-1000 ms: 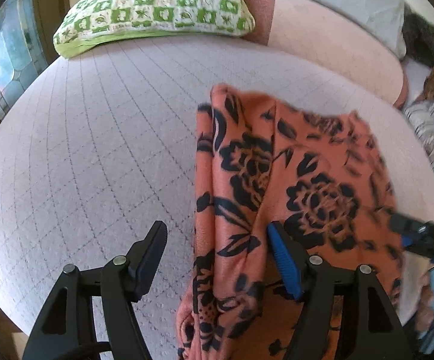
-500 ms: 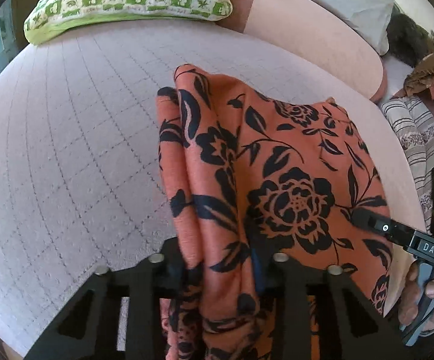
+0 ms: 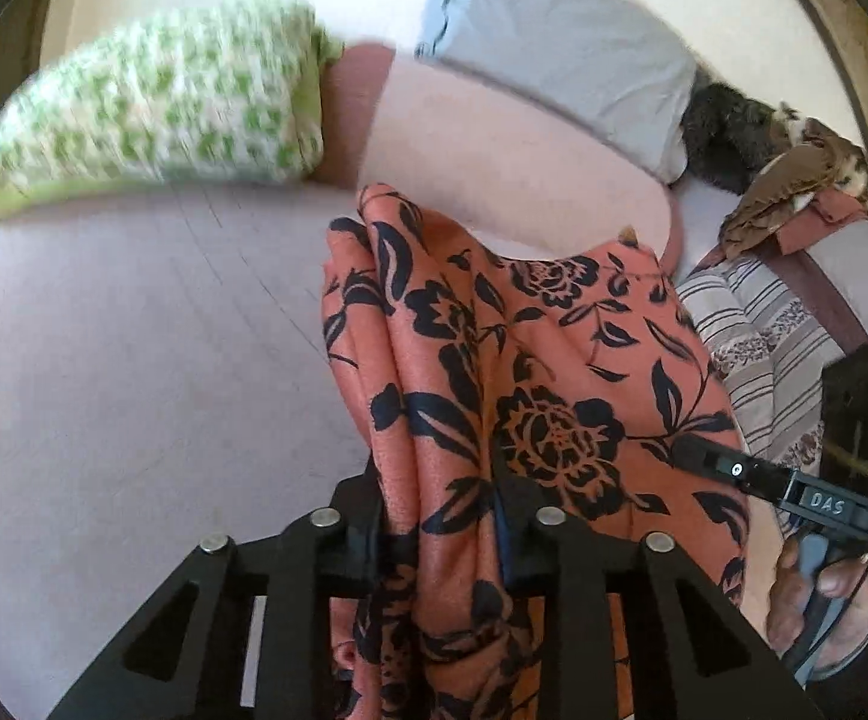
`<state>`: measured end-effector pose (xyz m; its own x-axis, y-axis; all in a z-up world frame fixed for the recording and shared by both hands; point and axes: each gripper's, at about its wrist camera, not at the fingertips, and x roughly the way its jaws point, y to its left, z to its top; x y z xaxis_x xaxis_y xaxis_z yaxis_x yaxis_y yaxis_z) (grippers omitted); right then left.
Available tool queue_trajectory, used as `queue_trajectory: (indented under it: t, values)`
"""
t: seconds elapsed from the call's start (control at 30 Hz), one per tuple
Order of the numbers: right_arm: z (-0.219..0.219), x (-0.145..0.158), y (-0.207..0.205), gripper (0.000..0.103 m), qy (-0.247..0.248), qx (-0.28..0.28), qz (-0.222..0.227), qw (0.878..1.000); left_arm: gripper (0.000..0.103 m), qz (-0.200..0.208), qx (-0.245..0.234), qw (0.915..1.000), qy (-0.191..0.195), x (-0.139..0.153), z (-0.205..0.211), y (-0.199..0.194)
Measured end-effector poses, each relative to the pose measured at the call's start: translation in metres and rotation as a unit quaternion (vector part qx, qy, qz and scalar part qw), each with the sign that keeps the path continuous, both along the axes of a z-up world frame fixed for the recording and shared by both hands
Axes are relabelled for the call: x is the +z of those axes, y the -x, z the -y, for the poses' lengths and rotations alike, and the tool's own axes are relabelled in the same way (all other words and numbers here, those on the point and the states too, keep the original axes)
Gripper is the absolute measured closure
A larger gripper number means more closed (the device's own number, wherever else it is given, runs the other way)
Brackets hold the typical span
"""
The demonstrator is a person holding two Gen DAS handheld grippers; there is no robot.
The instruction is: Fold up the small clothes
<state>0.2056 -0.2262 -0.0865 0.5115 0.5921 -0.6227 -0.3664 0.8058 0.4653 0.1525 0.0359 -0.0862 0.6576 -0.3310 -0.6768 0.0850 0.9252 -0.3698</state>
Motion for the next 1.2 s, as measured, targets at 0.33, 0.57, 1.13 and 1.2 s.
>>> queue_trajectory:
  t: [0.33,0.57,1.13,1.2]
  values:
    - [0.074,-0.073,0.003,0.035,0.000,-0.125,-0.075,0.989,0.040,-0.046,0.035,0.9977,-0.036,-0.036,-0.002,-0.005]
    - [0.035,-0.038,-0.008,0.024,-0.097,-0.019,-0.047,0.994,0.036,-0.065,0.004,0.9937,-0.091,-0.052,0.009,-0.018]
    - [0.055,-0.078,-0.085,0.027,-0.167,-0.097,-0.129,0.973,0.032,-0.081,-0.024,0.9928,-0.085,-0.069,0.001,0.024]
    - [0.049,-0.053,-0.062,0.027,-0.153,-0.075,-0.102,0.980,0.032,-0.064,-0.022,0.9938,-0.089,-0.058,0.001,0.028]
